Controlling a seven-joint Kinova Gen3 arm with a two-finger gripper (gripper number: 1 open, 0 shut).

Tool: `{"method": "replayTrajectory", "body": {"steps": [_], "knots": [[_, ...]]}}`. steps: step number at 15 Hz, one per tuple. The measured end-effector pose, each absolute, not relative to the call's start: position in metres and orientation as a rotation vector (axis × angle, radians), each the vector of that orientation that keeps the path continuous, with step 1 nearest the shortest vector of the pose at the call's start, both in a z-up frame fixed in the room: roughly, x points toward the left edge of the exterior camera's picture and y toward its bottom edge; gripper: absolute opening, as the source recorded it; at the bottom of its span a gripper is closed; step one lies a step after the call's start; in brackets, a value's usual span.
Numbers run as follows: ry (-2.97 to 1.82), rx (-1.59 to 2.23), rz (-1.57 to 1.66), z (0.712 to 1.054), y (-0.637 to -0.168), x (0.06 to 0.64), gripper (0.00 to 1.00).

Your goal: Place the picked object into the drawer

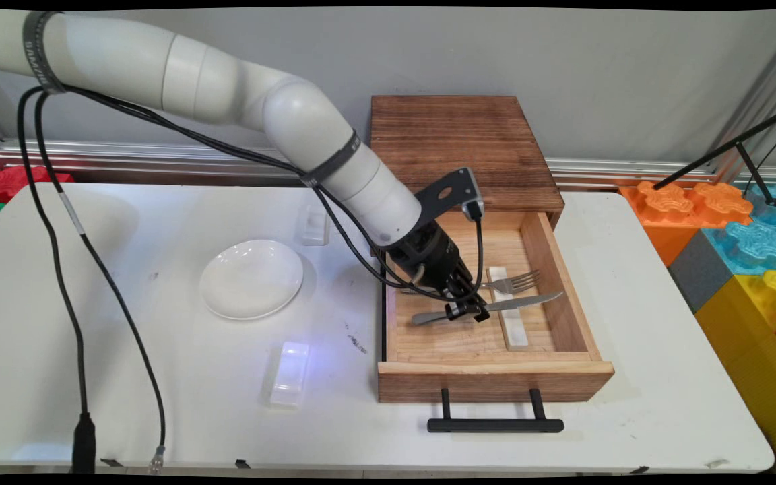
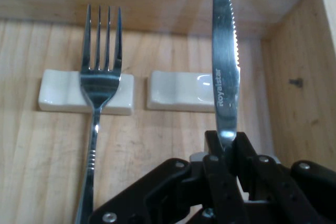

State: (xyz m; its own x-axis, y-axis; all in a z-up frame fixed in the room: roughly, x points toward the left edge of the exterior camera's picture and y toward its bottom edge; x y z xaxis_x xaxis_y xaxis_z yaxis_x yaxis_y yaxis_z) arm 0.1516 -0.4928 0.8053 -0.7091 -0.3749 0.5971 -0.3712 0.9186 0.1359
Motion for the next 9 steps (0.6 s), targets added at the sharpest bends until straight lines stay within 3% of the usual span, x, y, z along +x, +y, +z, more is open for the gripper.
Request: {"method": "replayTrajectory", "body": {"steps": [9], "knots": [[-2.427, 0.541, -0.019, 0.777, -0.493, 0.148, 0.0]]}}
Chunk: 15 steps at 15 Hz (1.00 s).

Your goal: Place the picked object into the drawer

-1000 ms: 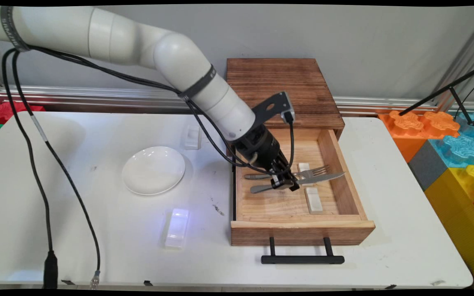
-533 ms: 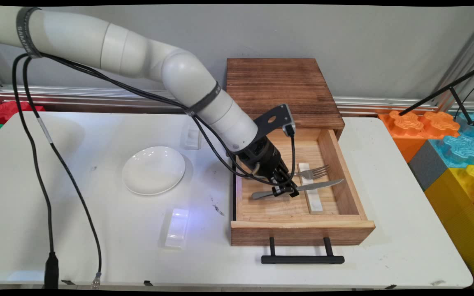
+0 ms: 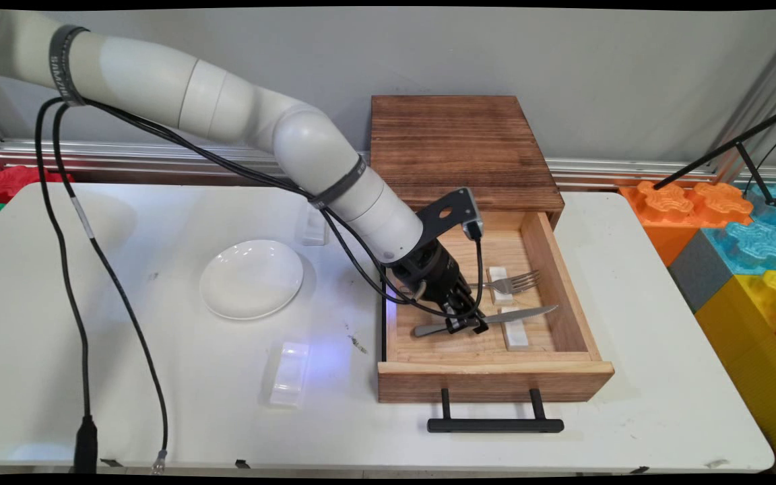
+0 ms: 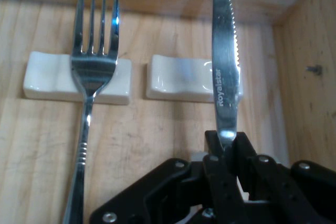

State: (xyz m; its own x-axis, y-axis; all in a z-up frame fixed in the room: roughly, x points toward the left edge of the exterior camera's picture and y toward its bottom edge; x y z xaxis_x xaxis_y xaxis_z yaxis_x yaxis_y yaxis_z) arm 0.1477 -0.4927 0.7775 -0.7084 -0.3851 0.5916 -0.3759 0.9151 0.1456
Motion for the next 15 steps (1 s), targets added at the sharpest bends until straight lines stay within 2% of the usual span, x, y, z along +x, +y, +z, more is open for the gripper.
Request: {"method": "replayTrajectory", "body": {"steps": [15], "knots": [[-2.437, 0.548, -0.026, 0.758, -0.491, 0.149, 0.0]]}}
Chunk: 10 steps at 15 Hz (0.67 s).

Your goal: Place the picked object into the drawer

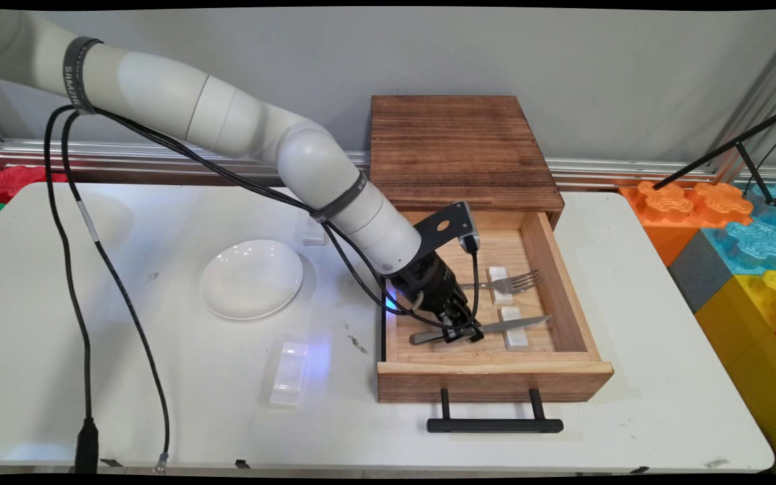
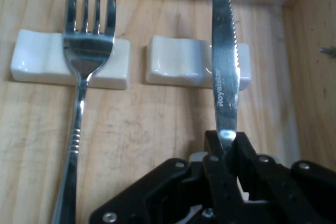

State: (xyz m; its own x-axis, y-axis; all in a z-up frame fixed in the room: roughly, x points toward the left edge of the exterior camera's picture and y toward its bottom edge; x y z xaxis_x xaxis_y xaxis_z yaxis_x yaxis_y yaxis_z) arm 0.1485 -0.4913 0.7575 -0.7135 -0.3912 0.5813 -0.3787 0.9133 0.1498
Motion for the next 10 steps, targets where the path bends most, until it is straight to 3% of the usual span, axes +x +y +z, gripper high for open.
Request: {"method": "replayTrajectory", "body": {"steps": [3, 4, 10], "knots": [[-2.44, 0.548, -0.026, 0.7553, -0.4913, 0.1487, 0.0], [-2.44, 0.547, -0.025, 0.7551, -0.4913, 0.1488, 1.0], [-2.434, 0.543, -0.024, 0.7566, -0.4927, 0.1483, 1.0]]}}
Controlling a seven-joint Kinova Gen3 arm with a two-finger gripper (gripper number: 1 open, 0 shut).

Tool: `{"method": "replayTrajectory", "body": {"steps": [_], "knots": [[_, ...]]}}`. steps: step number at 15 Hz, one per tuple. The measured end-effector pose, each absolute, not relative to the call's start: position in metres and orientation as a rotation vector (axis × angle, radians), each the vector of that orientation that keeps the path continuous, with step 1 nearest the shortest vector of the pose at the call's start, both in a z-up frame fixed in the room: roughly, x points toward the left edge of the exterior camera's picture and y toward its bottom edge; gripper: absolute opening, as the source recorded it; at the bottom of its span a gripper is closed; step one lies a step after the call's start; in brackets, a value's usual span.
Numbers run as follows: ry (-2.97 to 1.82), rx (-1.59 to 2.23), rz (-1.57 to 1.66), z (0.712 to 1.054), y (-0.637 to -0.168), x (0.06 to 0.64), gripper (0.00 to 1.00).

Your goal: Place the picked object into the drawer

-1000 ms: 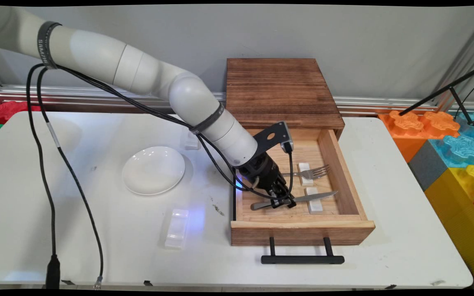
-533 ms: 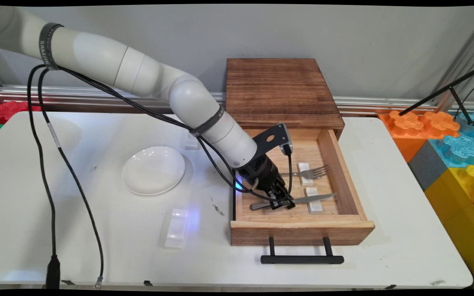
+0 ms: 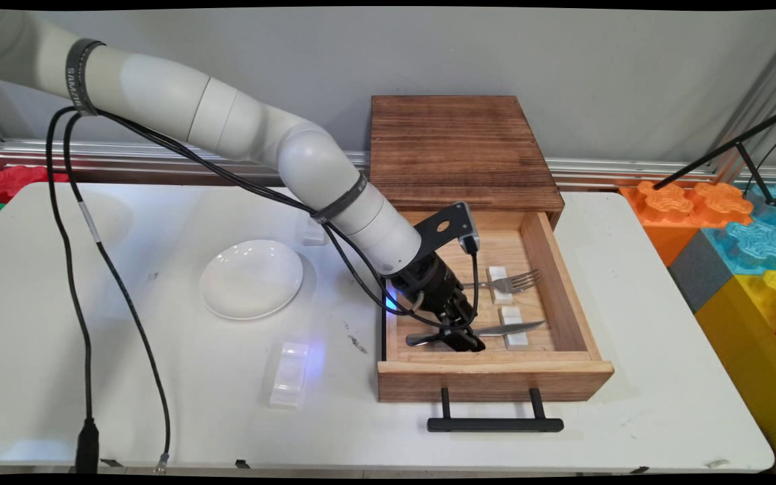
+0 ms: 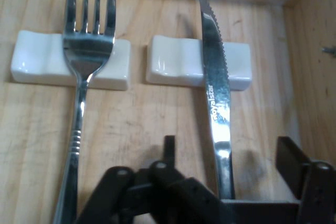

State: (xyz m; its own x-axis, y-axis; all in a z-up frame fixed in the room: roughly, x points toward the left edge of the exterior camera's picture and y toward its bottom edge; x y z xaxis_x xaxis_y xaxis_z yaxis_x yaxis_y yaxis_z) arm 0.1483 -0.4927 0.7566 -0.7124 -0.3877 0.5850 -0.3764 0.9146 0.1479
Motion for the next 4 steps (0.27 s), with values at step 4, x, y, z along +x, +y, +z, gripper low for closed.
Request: {"method": "replayTrajectory", "body": {"steps": [4], "knots": [[-2.423, 0.546, -0.015, 0.7623, -0.4956, 0.1482, 1.0]]}}
